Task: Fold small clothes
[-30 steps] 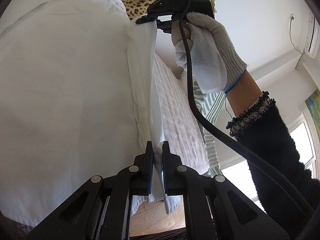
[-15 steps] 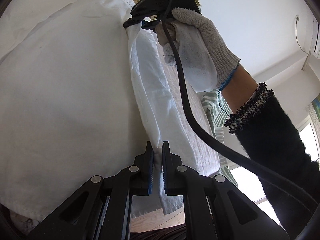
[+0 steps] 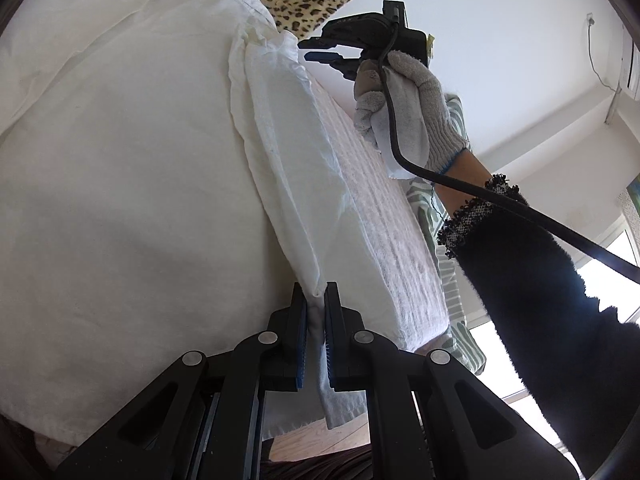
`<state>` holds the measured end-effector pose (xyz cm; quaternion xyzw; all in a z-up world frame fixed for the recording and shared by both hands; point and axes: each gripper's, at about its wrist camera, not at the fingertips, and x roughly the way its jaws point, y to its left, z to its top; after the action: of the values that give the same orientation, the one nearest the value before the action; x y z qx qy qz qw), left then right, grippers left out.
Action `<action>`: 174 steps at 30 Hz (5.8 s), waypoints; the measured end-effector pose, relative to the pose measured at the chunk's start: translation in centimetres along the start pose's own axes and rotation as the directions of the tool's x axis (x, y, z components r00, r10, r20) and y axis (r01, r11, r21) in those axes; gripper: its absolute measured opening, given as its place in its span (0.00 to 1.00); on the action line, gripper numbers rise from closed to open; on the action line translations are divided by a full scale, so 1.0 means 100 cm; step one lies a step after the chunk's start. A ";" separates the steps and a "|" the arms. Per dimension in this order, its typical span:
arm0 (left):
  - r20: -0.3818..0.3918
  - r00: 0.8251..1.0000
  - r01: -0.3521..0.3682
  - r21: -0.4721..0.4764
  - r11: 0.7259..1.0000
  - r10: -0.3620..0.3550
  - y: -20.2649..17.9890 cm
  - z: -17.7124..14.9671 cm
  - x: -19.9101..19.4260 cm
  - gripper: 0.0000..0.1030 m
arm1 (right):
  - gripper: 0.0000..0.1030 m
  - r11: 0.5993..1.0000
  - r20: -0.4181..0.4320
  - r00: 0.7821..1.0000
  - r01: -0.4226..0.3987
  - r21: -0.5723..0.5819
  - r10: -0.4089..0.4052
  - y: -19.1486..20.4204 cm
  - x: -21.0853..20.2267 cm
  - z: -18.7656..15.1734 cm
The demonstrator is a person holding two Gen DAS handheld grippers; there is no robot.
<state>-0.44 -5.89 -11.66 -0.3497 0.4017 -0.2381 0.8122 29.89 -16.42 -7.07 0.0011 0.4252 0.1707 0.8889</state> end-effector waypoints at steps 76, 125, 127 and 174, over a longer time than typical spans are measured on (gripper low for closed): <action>-0.020 0.964 -0.264 -0.039 0.964 0.264 0.118 0.094 -0.165 0.36 | 0.66 0.948 -0.097 0.966 -0.256 -0.191 0.241 0.175 -0.121 -0.210; 0.054 0.926 -0.376 0.180 0.909 0.373 0.094 0.098 -0.153 0.16 | 0.25 0.864 -0.276 0.899 0.182 -0.470 -0.339 0.378 0.137 -0.014; 0.030 0.927 -0.374 0.147 0.916 0.374 0.102 0.095 -0.153 0.19 | 0.15 0.869 -0.276 0.900 0.184 -0.460 -0.337 0.373 0.136 -0.013; -0.167 0.960 -0.184 0.221 0.958 0.223 0.079 0.083 -0.134 0.17 | 0.05 0.999 -0.100 0.995 0.029 0.014 -0.028 0.112 0.027 -0.008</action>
<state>-0.38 11.28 -7.52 -0.1971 0.4851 -0.2249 0.8217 27.49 -5.17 -8.01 -0.0067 0.4702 0.1546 0.8689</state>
